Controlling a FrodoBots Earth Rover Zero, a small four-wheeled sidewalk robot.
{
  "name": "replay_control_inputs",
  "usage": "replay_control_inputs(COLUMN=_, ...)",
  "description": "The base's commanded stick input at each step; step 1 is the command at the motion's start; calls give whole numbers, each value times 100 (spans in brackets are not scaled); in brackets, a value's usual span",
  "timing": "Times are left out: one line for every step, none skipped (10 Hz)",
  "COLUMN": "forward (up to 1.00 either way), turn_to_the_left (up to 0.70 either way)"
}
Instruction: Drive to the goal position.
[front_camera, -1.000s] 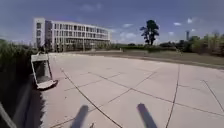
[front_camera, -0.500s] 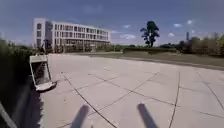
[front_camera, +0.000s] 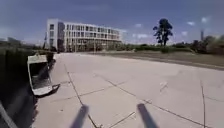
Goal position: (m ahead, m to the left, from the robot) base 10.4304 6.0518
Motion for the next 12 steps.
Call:
replay_control_inputs(forward=70, turn_to_the_left=0)
replay_control_inputs(forward=70, turn_to_the_left=0)
replay_control_inputs(forward=70, turn_to_the_left=0)
replay_control_inputs(forward=70, turn_to_the_left=0)
replay_control_inputs(forward=70, turn_to_the_left=0)
replay_control_inputs(forward=70, turn_to_the_left=0)
replay_control_inputs(forward=70, turn_to_the_left=0)
replay_control_inputs(forward=70, turn_to_the_left=0)
replay_control_inputs(forward=70, turn_to_the_left=0)
replay_control_inputs(forward=70, turn_to_the_left=0)
replay_control_inputs(forward=70, turn_to_the_left=0)
replay_control_inputs(forward=70, turn_to_the_left=9)
